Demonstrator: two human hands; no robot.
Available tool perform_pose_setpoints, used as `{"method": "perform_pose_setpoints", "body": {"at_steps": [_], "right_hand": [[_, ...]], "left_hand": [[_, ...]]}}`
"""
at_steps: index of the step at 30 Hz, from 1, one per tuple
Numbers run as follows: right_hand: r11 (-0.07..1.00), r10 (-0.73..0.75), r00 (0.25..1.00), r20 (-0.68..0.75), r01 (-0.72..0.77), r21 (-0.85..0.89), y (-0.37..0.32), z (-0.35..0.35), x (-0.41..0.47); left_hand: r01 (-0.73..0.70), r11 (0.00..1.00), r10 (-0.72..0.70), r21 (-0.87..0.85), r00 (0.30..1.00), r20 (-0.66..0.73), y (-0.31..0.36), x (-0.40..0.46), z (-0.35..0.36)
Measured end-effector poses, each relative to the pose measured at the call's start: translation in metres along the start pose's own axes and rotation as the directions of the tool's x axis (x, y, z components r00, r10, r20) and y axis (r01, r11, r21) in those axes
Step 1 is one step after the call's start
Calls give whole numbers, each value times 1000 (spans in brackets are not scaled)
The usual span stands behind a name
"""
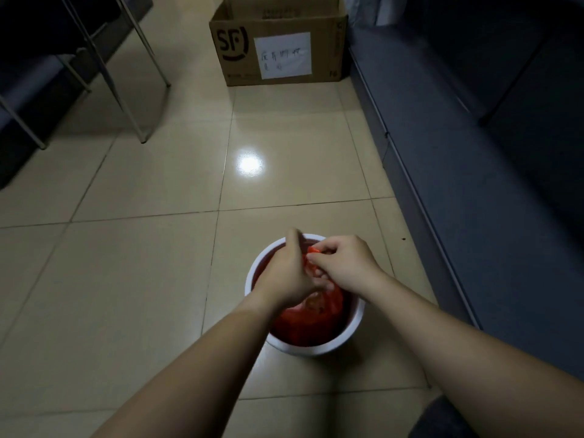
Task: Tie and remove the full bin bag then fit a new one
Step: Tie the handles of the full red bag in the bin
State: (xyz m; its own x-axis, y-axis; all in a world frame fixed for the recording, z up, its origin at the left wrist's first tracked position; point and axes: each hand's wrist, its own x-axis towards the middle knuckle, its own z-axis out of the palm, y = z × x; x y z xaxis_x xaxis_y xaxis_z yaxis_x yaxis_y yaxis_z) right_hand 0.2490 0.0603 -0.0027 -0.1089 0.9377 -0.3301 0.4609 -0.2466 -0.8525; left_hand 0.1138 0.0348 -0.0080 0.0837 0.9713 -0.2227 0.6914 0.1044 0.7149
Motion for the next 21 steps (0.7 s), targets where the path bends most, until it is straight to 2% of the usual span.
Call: {"method": "perform_pose_setpoints", "body": {"at_steps": [3,5,8,10,11,12,13,15,16,18,21], "right_hand": [[1000,-31,999,-22,31,-3,4,-5,0],[998,-59,998,-4,59,24,11,-10,-1],[989,-82,996,35,77,125,25,-18,-2],[968,-75,995,68,56,246,37,-22,0],[967,-78,991,112,48,249,42,-23,2],[982,-87,981,174,56,178,48,-24,4],[996,-92,968,235,86,33,53,-22,6],[960,-100,943,317,174,-217,56,-9,9],[939,-118,939,322,211,-273,54,-1,9],[933,-143,945,294,228,-277,50,15,15],[975,-113,960,256,156,-155,46,26,19]], "left_hand": [[-34,997,29,72,998,64,3,8,4],[-4,1000,3,12,997,83,2,9,4],[-24,999,24,35,1000,4,-2,9,7],[3,1000,-3,-19,1000,10,-3,7,7],[23,999,-22,-41,999,25,-1,7,5],[38,997,-35,-66,999,34,-2,8,5],[52,997,-50,-58,998,40,-4,9,4],[71,995,-68,-66,996,54,-6,10,1],[84,992,-78,-96,995,64,-8,11,0],[120,973,-105,-197,990,90,-6,11,-4],[149,903,-120,-403,988,96,4,12,-10]]}}
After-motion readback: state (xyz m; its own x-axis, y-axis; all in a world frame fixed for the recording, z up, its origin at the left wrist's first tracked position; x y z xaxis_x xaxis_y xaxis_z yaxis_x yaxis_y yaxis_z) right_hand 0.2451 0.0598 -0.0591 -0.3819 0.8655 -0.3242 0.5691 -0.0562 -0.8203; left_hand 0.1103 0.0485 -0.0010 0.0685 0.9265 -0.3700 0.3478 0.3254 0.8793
